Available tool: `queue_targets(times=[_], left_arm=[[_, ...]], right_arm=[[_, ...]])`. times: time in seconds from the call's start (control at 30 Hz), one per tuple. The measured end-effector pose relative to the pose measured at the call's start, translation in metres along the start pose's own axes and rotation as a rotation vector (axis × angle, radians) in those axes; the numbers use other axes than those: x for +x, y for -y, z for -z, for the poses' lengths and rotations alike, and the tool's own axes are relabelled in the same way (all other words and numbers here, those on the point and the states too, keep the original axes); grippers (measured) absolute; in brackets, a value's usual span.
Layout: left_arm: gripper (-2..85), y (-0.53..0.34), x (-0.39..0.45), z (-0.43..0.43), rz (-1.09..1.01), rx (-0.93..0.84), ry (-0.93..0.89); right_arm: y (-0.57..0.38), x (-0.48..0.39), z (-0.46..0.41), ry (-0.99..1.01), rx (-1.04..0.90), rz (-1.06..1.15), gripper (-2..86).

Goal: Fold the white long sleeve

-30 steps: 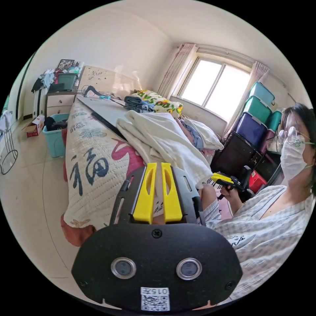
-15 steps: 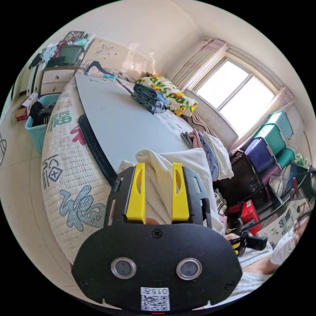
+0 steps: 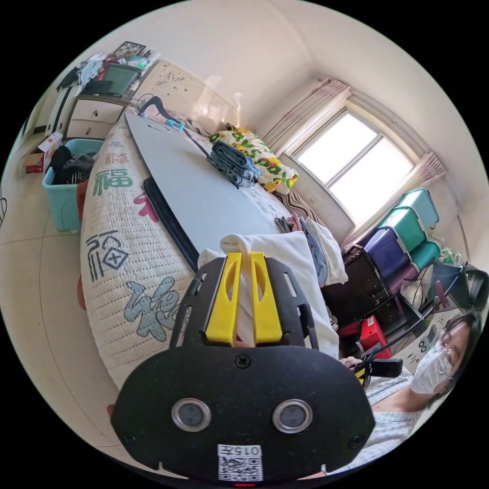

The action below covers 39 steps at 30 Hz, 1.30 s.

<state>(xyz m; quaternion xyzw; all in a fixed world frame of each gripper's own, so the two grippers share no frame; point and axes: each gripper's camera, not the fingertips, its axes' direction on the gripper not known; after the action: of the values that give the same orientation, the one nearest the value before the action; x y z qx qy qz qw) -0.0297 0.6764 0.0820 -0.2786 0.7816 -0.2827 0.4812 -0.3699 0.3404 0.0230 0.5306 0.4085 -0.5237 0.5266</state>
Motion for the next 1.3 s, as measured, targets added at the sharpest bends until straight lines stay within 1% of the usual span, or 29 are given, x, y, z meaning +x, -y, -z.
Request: queue_targets(times=[0.07,0.23,0.33,0.4,0.5,0.6,0.73,1.03,1.13,1.2,1.27,1.3], left_arm=[[1.6,-0.005,-0.005,-0.009,0.003,-0.003,0.005],[1.8,-0.013,-0.011,-0.021,0.007,-0.010,0.010],[1.7,-0.019,-0.011,-0.023,-0.003,-0.018,0.028],[1.5,-0.025,-0.012,-0.025,-0.004,-0.018,0.030],[1.3,-0.029,-0.014,-0.028,0.002,-0.013,0.026],[1.2,-0.033,-0.015,-0.031,0.002,-0.015,0.032],[0.9,-0.036,-0.016,-0.033,0.005,-0.017,0.033],[0.1,-0.044,-0.016,-0.037,0.025,-0.012,0.026],[-0.2,-0.043,-0.011,-0.033,0.009,-0.005,0.038],[-0.4,-0.039,-0.003,-0.017,-0.021,0.052,0.030],[-0.5,-0.035,0.004,-0.003,-0.044,0.087,0.034],[-0.5,-0.031,0.008,0.002,-0.055,0.088,0.062]], right_arm=[[-0.005,-0.016,-0.020,-0.057,-0.070,0.034,8.9],[-0.010,-0.048,-0.044,-0.196,-0.121,0.118,7.9],[-0.007,-0.068,-0.046,-0.165,-0.134,0.170,8.6],[-0.004,-0.080,-0.051,-0.198,-0.134,0.202,8.5],[-0.004,-0.090,-0.069,-0.246,-0.189,0.211,7.9],[-0.001,-0.098,-0.069,-0.273,-0.170,0.192,6.4],[0.008,-0.113,-0.073,-0.250,-0.228,0.239,8.9],[0.040,-0.118,-0.064,-0.299,-0.163,0.158,1.5],[0.057,-0.117,-0.052,-0.249,-0.120,0.134,0.0],[0.072,-0.114,-0.038,-0.185,-0.057,0.102,-0.4],[0.096,-0.110,-0.022,-0.041,0.016,0.063,-0.7],[0.102,-0.109,-0.021,-0.025,0.017,0.058,-0.7]])
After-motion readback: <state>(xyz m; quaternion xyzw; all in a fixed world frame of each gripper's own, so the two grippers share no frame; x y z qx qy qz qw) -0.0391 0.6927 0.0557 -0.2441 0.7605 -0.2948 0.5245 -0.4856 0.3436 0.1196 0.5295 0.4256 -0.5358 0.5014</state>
